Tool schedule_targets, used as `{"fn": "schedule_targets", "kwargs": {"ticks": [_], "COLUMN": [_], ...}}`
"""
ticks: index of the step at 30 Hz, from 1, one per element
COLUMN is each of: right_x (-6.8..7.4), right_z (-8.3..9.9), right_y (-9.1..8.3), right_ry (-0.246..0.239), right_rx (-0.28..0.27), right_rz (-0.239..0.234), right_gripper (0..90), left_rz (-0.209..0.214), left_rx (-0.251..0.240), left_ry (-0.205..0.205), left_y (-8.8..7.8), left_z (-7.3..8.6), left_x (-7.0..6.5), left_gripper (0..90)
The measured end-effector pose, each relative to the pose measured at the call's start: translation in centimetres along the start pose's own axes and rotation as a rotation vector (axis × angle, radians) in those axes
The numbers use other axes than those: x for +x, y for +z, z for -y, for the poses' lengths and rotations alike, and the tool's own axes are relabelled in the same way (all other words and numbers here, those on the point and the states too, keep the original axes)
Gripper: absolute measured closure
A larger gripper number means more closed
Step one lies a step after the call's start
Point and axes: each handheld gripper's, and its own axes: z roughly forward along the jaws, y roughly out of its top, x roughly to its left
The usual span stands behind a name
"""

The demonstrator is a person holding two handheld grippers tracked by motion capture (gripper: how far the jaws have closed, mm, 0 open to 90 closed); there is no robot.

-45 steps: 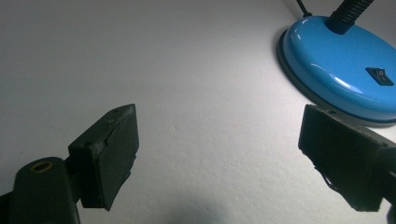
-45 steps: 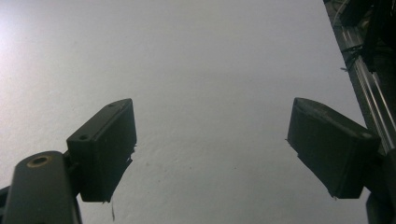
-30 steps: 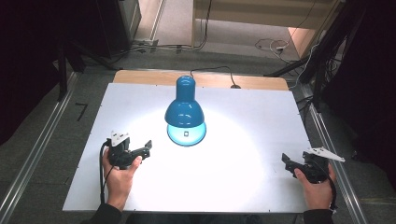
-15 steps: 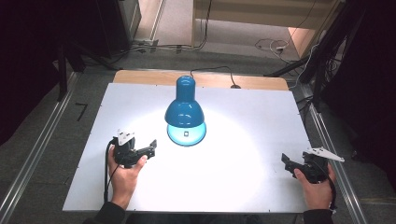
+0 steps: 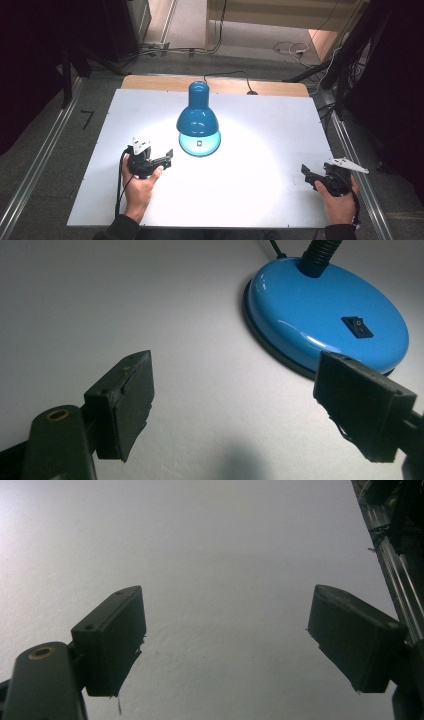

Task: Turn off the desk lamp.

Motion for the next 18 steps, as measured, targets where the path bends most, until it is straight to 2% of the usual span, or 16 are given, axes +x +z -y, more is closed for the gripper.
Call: {"fn": "schedule_targets", "kwargs": {"ticks": [14,18], "right_x": [0.0,0.0], "right_z": [0.0,0.0], "right_y": [0.0,0.0], "right_ry": [0.003,0.008], "right_rx": [0.001,0.002], "right_rz": [-0.002,-0.002], "right_gripper": [14.1,14.1], "left_rz": [0.015,0.019], "left_rx": [-0.014,-0.012], "left_ry": [0.016,0.035], "left_y": [0.4,0.5], "left_z": [-0.3,-0.4], "left_x": [-1.0,-1.6], "left_gripper": [23.2,25.0]}}
